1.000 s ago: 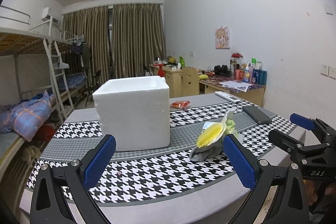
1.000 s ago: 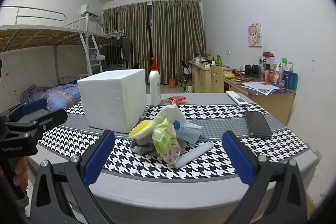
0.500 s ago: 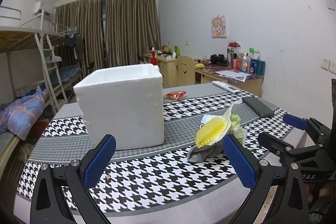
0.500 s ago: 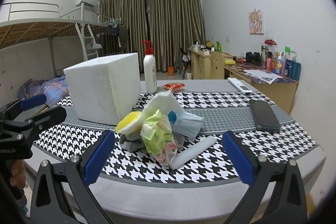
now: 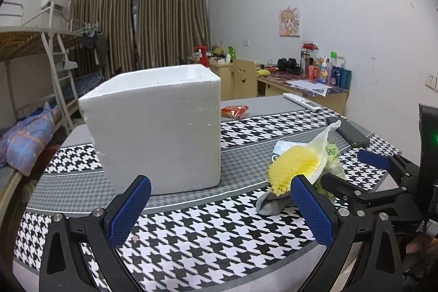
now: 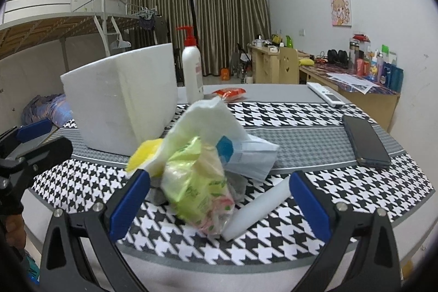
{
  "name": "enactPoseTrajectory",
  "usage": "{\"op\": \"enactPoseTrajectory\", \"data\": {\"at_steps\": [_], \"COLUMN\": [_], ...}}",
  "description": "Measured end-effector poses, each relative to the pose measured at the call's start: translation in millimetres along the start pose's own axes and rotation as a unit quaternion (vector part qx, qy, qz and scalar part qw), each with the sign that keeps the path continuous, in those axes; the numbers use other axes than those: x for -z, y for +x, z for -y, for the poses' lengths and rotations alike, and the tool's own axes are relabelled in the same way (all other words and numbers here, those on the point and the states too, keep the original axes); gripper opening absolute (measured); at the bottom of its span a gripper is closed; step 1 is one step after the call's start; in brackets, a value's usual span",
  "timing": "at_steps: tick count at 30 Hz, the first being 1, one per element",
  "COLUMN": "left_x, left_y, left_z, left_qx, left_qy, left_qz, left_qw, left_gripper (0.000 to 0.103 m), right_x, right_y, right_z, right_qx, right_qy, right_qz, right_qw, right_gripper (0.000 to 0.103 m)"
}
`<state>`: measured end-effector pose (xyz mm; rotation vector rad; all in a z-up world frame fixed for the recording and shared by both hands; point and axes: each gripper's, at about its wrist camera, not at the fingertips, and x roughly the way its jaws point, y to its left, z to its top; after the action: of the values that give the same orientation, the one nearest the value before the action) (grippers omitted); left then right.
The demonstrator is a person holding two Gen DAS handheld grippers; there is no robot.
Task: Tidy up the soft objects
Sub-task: 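Reach into the pile and grasp the yellow sponge with the left gripper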
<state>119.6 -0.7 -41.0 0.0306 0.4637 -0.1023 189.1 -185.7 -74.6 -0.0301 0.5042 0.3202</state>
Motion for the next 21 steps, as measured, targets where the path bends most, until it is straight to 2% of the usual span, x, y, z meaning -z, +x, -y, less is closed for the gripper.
{"op": "enactPoseTrajectory", "data": {"at_steps": [7,11,14,17,21], "left_x": [-7.1,-13.8,-18.4,-19.1,-17.7], "left_y": [24.6,38.1,46.7,52.7,59.3], "left_z": [11.2,22.7,30.9,37.8,42.7], "left_qx": [0.024,0.039,0.057,0.071,0.083], "left_qy": [0.009,0.019,0.022,0.027,0.029], "left_qz": [-0.019,-0.03,-0.038,-0.048,-0.065], "left_qw": [0.9995,0.9986,0.9974,0.996,0.9941], "left_gripper": [0.102,0.102,0.102,0.102,0.102], "right_x": [-9.1,-11.6,-10.2,-11.3,-10.2], "right_y": [16.4,19.2,10.0,0.1,-5.4], "right_z": [20.9,56.8,77.5,86.2,77.5], "right_qx": [0.03,0.106,0.141,0.122,0.109], "right_qy": [0.01,0.042,0.072,0.087,0.066], "right_qz": [-0.02,-0.038,-0.036,-0.029,-0.026], "right_qw": [0.999,0.993,0.987,0.988,0.992], "right_gripper": [0.103,0.103,0.103,0.103,0.103]}}
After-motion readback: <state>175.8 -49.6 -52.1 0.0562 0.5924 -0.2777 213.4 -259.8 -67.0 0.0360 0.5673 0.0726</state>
